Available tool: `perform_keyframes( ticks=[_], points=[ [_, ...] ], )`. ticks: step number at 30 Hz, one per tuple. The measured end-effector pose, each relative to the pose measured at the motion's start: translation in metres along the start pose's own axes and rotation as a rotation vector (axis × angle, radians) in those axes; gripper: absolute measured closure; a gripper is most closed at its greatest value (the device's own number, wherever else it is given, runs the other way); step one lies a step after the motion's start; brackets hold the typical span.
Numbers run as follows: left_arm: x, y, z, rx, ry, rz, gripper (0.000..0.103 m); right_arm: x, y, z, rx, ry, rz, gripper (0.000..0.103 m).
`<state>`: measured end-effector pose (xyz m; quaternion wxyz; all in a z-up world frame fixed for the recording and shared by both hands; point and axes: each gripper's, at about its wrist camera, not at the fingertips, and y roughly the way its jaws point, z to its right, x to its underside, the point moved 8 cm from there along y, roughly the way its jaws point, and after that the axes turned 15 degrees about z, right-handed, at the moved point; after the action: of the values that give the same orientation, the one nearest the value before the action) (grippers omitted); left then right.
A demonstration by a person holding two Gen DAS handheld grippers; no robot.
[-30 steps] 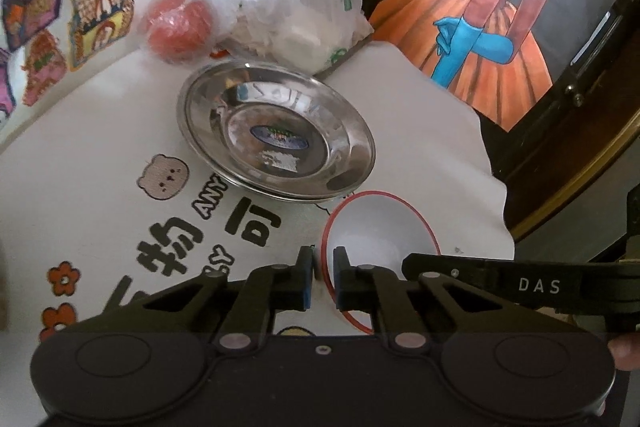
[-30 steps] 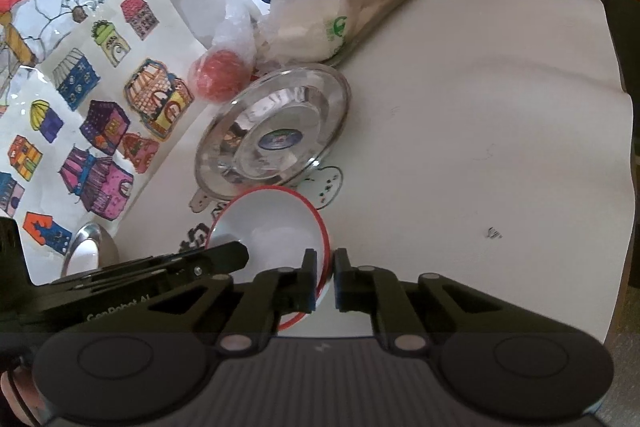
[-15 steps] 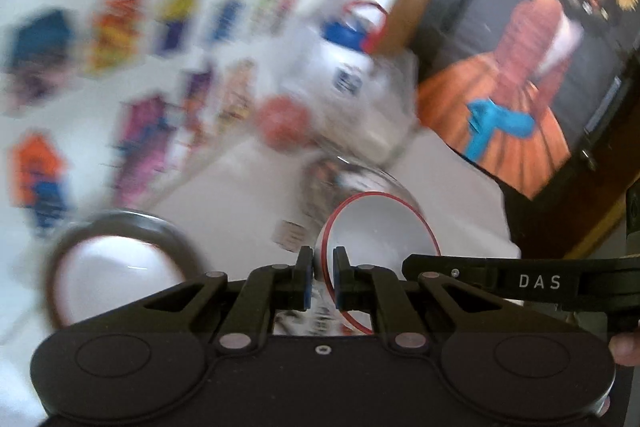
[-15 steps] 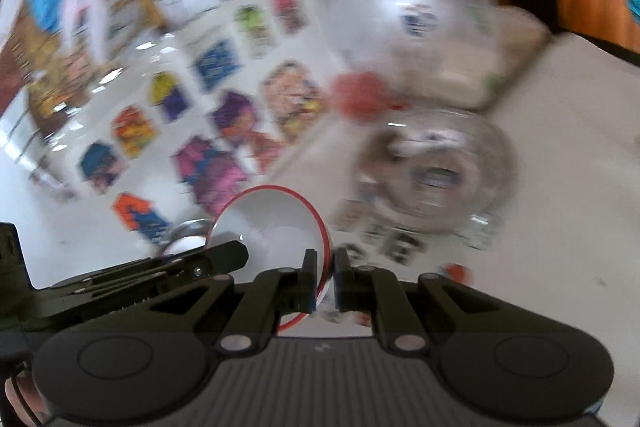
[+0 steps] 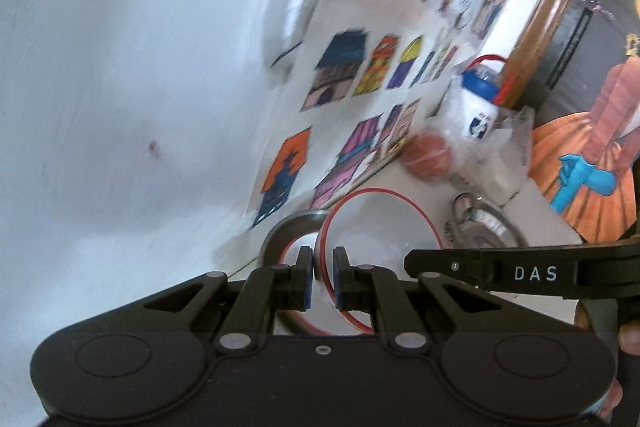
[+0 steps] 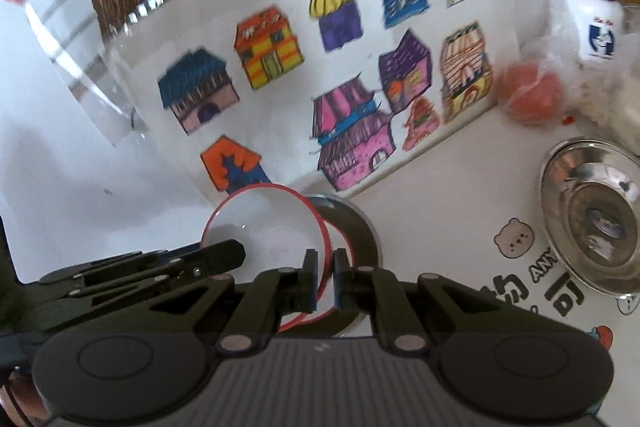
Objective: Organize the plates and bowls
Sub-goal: 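Lift the white bowl with both grippers and lower it into the steel bowl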
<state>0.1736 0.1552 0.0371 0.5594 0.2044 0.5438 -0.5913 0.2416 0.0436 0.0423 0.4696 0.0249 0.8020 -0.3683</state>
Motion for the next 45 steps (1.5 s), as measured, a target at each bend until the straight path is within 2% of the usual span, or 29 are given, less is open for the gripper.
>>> perform_keyframes(
  ticks=[11, 18, 41, 45],
  points=[
    [0.017, 0.015, -0.009, -0.016, -0.010, -0.064, 0.093, 0.007, 0.022, 0.006, 0.035, -0.047, -0.092, 0.094],
    [0.018, 0.020, -0.009, -0.024, -0.012, -0.070, 0.091, 0.005, 0.031, 0.005, 0.047, -0.077, -0.124, 0.094],
    [0.017, 0.020, -0.011, -0.007, -0.033, -0.078, 0.087, 0.004, 0.039, 0.007, 0.051, -0.101, -0.130, 0.092],
    [0.015, 0.019, -0.010, -0.011, -0.032, -0.068, 0.081, 0.003, 0.039, 0.008, 0.046, -0.099, -0.128, 0.091]
  ],
)
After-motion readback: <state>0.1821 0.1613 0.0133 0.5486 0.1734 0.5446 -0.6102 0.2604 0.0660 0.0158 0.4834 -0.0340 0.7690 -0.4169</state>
